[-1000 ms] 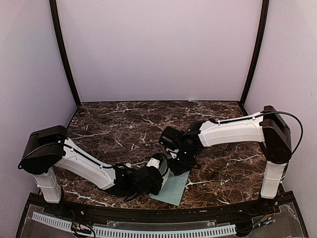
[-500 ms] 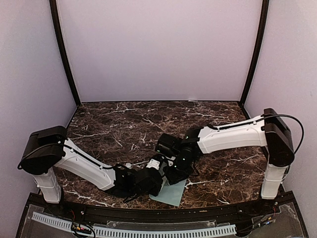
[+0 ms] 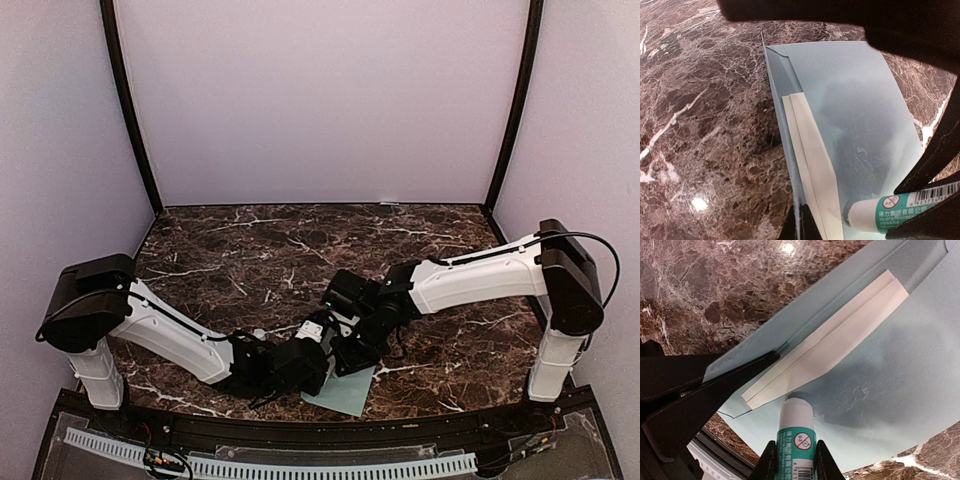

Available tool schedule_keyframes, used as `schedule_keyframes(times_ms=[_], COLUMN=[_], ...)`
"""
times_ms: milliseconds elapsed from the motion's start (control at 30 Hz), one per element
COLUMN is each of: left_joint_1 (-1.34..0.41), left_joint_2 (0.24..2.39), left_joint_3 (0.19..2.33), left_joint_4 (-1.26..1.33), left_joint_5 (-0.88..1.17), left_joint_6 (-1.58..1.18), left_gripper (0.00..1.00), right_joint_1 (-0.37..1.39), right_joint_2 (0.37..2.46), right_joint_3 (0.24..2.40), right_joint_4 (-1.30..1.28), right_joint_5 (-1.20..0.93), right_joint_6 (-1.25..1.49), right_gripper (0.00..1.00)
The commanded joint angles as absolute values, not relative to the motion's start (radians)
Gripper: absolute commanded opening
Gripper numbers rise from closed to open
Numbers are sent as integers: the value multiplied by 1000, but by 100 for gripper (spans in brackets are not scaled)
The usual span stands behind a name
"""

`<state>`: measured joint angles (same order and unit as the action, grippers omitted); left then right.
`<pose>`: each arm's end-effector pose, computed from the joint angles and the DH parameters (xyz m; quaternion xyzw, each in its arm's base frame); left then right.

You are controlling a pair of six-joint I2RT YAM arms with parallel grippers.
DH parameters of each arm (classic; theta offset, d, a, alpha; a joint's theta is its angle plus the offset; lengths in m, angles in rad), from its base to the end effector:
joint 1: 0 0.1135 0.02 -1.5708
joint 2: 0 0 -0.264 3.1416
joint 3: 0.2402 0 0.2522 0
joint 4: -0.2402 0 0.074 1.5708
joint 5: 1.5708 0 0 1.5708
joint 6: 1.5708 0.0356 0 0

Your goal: Place the letter into the envelope and seal it

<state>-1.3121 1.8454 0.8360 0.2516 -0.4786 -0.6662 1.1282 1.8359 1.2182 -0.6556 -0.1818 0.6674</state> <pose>0.1053 -0.3337 0.1196 0.1943 0.8759 -0.2014 0.3929 0.1465 0.3241 0.1711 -0.2380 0.9558 0.1714 0.0218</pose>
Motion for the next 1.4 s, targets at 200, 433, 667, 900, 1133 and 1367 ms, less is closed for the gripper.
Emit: schedule_keyframes(times_ms=[200,433,667,900,1133,1367], left_joint_1=[-1301,-1301,-1300,-1301,-1301,-1301], left_joint_2=[1813,1813,1813,1806,1802,1801], left_joint_3=[844,844,843,846,842,842], left_joint_4=[259,258,253,218,219,222], left_joint_5=[-489,-490,-501,-537,-540,-534], left_joint_6=[-653,-651,-658,-681,-683,-682], left_gripper=[0,0,0,0,0,0], right_joint_1=[1082,1054,1052,1111,1181,1202], right_joint_2=[1880,1916,1919,1880,1845,1849], right_joint_3=[1206,1250,1267,1267,1235,1226], right_joint_4=[-706,-736,-757,-792,-758,-705], right_joint_5=[-22,78,138,85,-33,-81], right_joint_6=[641,633,639,660,715,742], right_gripper=[0,0,0,0,0,0])
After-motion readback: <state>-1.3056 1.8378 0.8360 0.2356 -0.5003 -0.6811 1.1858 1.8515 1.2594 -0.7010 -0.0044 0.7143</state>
